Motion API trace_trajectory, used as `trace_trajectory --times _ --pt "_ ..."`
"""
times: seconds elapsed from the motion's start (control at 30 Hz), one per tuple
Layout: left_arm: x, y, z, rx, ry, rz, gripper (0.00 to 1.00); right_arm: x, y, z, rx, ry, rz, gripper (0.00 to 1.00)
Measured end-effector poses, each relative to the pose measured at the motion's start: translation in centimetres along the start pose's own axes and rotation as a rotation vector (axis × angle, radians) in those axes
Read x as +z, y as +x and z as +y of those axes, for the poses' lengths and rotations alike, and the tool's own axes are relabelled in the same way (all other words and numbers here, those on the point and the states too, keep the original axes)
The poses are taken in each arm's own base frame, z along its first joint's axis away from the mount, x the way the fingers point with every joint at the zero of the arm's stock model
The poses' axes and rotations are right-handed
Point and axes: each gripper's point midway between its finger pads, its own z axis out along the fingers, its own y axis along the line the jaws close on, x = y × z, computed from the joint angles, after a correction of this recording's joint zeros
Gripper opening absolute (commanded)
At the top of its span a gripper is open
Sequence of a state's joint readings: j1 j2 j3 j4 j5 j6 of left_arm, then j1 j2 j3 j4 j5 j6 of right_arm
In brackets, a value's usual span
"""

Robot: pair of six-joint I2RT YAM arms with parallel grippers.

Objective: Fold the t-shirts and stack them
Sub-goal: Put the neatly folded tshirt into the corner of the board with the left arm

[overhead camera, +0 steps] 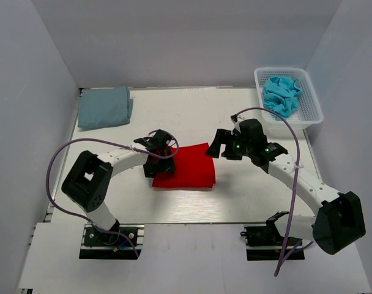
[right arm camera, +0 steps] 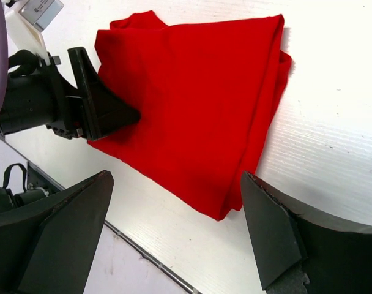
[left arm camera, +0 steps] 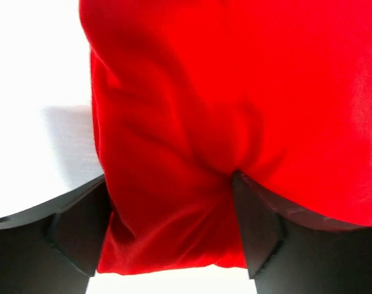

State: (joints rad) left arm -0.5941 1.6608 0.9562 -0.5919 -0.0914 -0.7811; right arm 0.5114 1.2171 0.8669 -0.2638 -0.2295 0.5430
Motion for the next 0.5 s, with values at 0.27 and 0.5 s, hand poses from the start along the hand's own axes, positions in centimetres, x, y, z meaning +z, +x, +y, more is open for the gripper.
trace_trajectory --times 0.27,0.5 --pt "1.0 -0.7 -0.9 -0.016 0.009 -0.003 0.0 -0.5 0.1 -0.3 0.002 0.02 -0.005 0.9" --pt "0.7 -2.2 -2.1 0.033 0.025 -0.026 0.0 -0.7 0.8 -0.7 0.004 0.025 0.0 0.9"
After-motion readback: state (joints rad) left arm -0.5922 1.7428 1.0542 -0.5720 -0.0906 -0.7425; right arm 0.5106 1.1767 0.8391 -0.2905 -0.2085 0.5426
